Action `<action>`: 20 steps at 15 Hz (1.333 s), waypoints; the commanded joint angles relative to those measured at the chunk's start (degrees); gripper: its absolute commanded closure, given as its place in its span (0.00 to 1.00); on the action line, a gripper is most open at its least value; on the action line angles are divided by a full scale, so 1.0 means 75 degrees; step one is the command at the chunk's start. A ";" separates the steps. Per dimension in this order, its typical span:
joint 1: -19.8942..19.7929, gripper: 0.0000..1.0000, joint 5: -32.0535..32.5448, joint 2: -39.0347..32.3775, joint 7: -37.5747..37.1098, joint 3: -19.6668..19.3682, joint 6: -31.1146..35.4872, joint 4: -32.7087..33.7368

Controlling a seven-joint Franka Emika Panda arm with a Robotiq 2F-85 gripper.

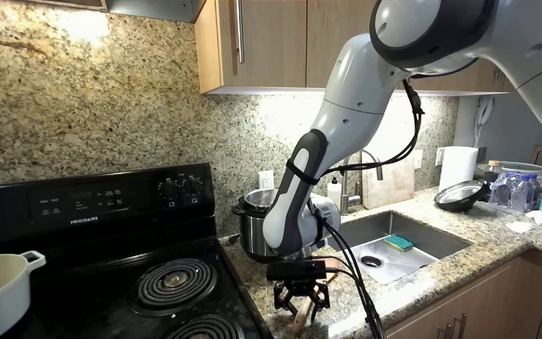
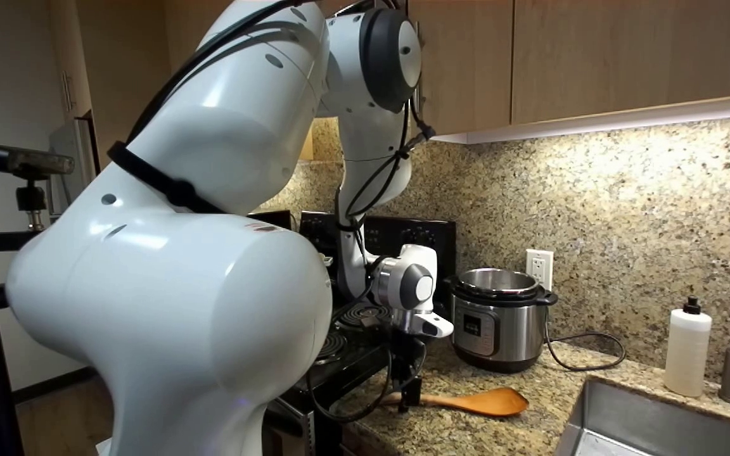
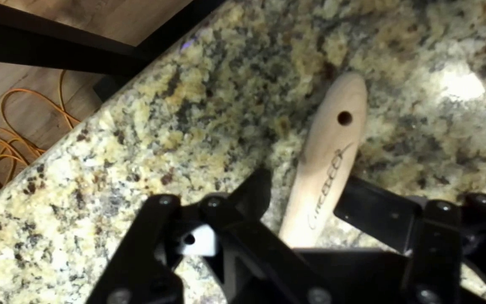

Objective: Put the wooden spatula inside the rice cooker

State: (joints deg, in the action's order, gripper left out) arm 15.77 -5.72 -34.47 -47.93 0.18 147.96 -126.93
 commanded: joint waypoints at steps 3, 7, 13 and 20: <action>0.0141 0.95 0.0305 0.0103 0.0342 -0.0043 0.0037 -0.0138; 0.0323 1.00 0.0692 0.0330 0.0353 -0.0168 -0.0280 -0.0176; 0.0497 0.95 0.1193 0.0765 0.0281 -0.0267 -0.0717 -0.0339; 0.0076 0.59 0.1028 0.0495 0.0774 0.0048 -0.1322 -0.0163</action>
State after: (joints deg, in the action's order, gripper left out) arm 18.71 3.32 -30.36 -46.25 -1.22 139.35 -127.22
